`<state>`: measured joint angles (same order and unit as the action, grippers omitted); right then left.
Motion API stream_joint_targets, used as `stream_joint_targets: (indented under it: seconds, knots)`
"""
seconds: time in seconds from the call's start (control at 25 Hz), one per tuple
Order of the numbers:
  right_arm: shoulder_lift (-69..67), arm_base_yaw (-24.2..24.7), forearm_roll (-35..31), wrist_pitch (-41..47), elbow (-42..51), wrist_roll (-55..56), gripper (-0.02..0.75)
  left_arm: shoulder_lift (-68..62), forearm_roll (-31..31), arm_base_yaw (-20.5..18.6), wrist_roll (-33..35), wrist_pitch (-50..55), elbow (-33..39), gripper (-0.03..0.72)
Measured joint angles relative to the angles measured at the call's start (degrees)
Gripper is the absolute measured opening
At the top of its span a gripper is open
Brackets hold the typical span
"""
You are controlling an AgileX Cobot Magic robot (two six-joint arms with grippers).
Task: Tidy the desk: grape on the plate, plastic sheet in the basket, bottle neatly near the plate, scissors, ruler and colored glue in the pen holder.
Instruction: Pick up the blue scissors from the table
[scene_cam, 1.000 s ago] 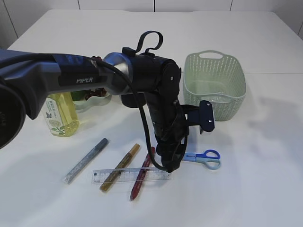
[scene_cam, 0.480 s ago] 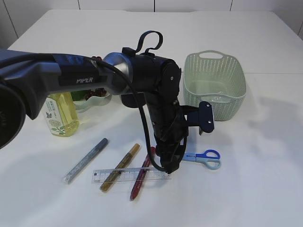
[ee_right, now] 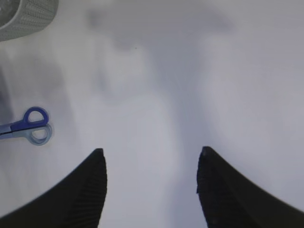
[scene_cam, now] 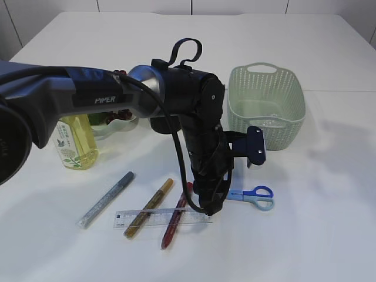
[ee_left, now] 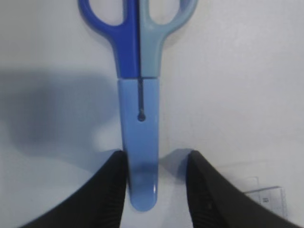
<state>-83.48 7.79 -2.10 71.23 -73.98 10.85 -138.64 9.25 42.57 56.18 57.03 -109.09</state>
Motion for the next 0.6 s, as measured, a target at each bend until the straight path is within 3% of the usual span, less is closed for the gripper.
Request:
stream_joint_targets:
  seconds: [0.6]
  knots:
    - [0.0,0.0,0.0,0.0,0.0,0.0,0.475,0.0,0.3,0.0,0.0,0.0,0.0,0.309]
